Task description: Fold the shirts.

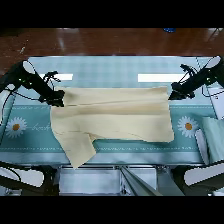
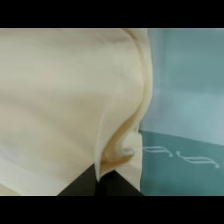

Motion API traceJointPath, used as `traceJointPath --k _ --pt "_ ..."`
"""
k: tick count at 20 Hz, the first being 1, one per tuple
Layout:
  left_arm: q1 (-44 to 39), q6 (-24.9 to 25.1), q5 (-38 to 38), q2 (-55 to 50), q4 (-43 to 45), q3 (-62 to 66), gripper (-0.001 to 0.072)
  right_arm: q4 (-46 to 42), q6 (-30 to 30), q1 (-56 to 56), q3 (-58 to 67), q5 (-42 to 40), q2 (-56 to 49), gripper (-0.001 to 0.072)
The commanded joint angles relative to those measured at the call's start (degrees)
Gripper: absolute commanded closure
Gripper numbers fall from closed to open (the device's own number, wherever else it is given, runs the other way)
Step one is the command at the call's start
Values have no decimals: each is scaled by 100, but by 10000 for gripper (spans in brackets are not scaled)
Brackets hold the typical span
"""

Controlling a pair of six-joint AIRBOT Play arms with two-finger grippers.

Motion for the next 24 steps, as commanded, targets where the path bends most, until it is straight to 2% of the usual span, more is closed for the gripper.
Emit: traceJointPath --k 1,8,9,10,11,13,15,17,19,22,24 --pt "79 2 142 4 26 2 686 22 -17 0 -70 20 0 694" --pt "74 -109 299 4 13 92 685 24 90 55 -160 129 -17 684" --pt "72 -216 227 4 17 92 653 7 116 114 -232 116 -17 498" --pt "72 -278 37 4 20 98 434 -4 120 168 -260 138 -17 288" --pt "72 -289 -203 4 105 131 202 -24 146 184 -260 162 -9 299" --pt "72 -807 -542 70 745 142 210 -127 396 175 -260 83 155 301" --pt "76 -769 -544 363 876 -87 210 -535 483 177 -286 -111 588 301" --pt "129 -769 44 1003 885 -750 210 -782 560 142 -638 -614 1283 301" --pt "345 -1014 686 1740 1075 -1600 210 -745 518 57 -1270 -1032 2083 301" --pt "1189 -1010 981 2874 1185 -2809 210 -564 369 52 -2540 -1661 3432 301" --pt "2015 -994 1130 3554 424 -3604 210 -96 308 52 -3427 -2068 4325 301"
